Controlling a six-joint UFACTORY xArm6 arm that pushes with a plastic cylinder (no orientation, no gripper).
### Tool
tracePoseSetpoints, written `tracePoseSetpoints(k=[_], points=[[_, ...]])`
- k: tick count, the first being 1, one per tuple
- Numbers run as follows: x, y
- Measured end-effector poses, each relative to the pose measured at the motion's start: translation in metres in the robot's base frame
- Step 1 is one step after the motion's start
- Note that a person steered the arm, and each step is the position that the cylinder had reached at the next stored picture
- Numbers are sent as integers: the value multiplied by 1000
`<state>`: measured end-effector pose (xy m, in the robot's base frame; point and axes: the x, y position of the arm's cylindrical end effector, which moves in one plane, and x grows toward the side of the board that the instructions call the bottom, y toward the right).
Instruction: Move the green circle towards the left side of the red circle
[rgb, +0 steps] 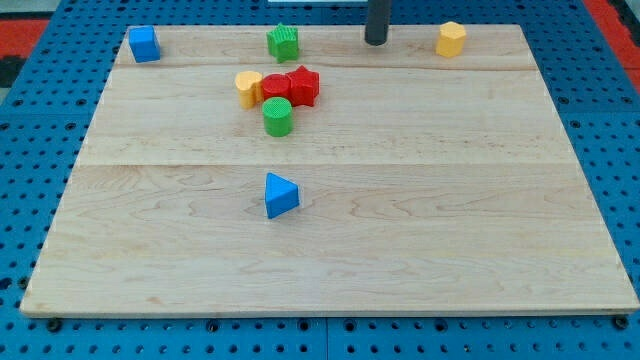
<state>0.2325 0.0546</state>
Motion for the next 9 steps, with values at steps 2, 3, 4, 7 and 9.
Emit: tracePoseSetpoints(k=[2, 3, 4, 7, 9], points=[[59, -73], [59, -84], [62, -119], [160, -77], [199, -171]])
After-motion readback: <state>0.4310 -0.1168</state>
